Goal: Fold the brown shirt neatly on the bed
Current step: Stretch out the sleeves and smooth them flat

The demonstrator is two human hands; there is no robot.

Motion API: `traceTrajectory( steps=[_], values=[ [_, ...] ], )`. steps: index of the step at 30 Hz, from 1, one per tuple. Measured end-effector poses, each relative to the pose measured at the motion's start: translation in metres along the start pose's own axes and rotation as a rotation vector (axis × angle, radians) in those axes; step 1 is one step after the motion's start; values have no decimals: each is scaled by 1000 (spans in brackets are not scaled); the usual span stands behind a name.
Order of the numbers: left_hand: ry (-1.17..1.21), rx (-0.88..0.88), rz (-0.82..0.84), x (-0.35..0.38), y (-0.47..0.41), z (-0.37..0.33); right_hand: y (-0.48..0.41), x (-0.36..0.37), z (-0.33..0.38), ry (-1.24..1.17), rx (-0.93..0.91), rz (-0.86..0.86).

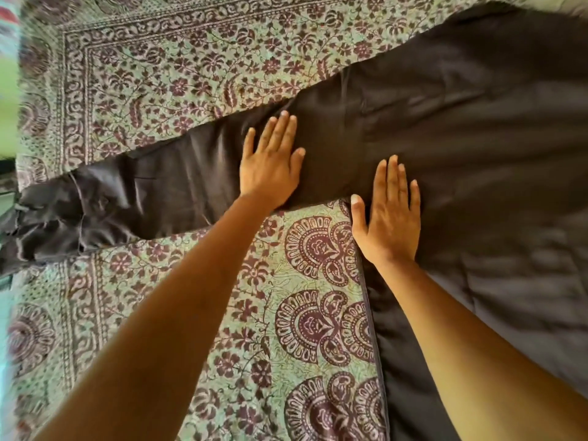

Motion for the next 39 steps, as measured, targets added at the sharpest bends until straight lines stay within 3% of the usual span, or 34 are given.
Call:
traceTrajectory(
  steps=[4,7,9,11,14,17,22,24,27,29,34,39],
  values=[
    [11,-228,17,-21,2,97,1,-4,1,-26,8,2],
    [48,-335,-4,-32,1,108,-9,-18,9,-105,40,-58],
    [34,-263,-54,-38,-13,79,-24,-24,30,-117,-44,-83],
    [40,-41,-39,-34,-31,30,-38,-18,50,-80,-133,-25],
    [17,176,58,-16,-50,-15,-50,-4,55,-53,-97,20],
    [-35,168,71,-9,-72,-6,-49,0,53,-27,-85,-16],
    [21,-88,13,-30,-90,16,-49,0,55,-41,-92,-20],
    [36,-8,-55,-31,-69,-5,-48,-1,54,-44,-94,-23],
    [-42,250,20,-10,-31,-26,-49,-1,54,-34,-92,-23],
    [-71,226,47,-3,-34,-4,-48,-1,55,-30,-96,-15],
    [35,-35,73,-27,-67,28,-48,-1,54,-36,-81,-7],
    [-41,159,50,-4,-15,-2,-49,-4,54,-40,-86,-7]
  ],
)
Point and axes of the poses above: each hand's wrist, its own y-axis away from the middle knuckle, its own x-axis out of the palm, z = x × y, the point moved 6 cm from there along -y, towards the middle knuckle, and after that the axes turned 6 degrees about z, right-handed, at the moved point
